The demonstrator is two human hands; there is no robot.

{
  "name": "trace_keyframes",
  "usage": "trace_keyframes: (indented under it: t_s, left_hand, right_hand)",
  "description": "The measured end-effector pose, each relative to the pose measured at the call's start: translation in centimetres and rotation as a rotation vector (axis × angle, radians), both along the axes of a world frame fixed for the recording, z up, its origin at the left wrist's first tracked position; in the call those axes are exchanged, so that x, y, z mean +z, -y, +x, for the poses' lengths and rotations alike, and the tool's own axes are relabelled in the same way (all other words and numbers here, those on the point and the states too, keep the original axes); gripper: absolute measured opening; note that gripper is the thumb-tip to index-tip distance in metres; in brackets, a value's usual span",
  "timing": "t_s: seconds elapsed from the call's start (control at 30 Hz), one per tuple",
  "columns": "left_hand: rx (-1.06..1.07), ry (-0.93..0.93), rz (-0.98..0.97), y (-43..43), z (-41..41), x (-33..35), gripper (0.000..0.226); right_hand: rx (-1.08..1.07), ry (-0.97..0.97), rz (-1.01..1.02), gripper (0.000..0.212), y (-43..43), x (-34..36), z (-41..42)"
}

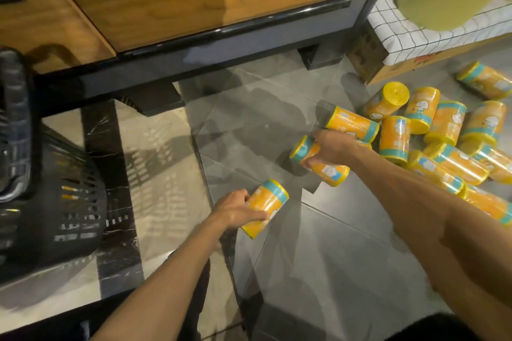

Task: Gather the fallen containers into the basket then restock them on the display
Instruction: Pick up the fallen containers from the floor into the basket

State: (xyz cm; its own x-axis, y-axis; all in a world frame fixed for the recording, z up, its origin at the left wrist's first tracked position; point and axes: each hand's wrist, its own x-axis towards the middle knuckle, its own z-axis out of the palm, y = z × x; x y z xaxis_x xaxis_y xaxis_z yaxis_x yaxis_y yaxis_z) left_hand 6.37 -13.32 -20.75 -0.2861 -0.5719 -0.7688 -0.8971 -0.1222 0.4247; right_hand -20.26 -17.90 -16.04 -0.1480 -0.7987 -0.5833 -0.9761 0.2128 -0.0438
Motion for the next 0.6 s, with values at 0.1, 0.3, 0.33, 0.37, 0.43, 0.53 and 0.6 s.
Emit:
trace_keyframes:
  t_s: [0.1,0.3,0.33,0.37,0.43,0.53,0.6]
  left_hand:
    - [0.099,-0.049,-0.033,0.9,0.0,2.7,0.059]
    - [0.38,-0.256,-0.078,3.2,0.8,8.7,0.067]
    - [0.417,-0.291,-0.09,3.6,1.1,9.9,0.066]
    - [0.453,-0.329,-0.108,3.9,1.4,11.1,0.062]
    - [0.521,-0.404,-0.16,4.4,2.0,13.7,0.055]
    - [0.629,-0.543,-0.178,4.6,3.3,17.6,0.051]
    - [0.696,-0.616,-0.179,4.5,4.3,20.5,0.051]
  right_hand:
    - [-0.017,0.051,-0.038,0.072,0.9,2.4,0.0]
    - [-0.049,0.189,-0.206,0.06,2.0,8.6,1.3]
    - [-0.05,0.205,-0.231,0.056,2.1,9.8,1.6]
    - [-0.059,0.226,-0.252,0.052,2.4,10.9,1.8]
    - [-0.086,0.312,-0.298,0.045,2.8,13.2,2.3]
    - [-0.115,0.473,-0.389,0.034,3.2,16.8,3.5]
    - [-0.102,0.527,-0.44,0.03,3.3,18.9,4.4]
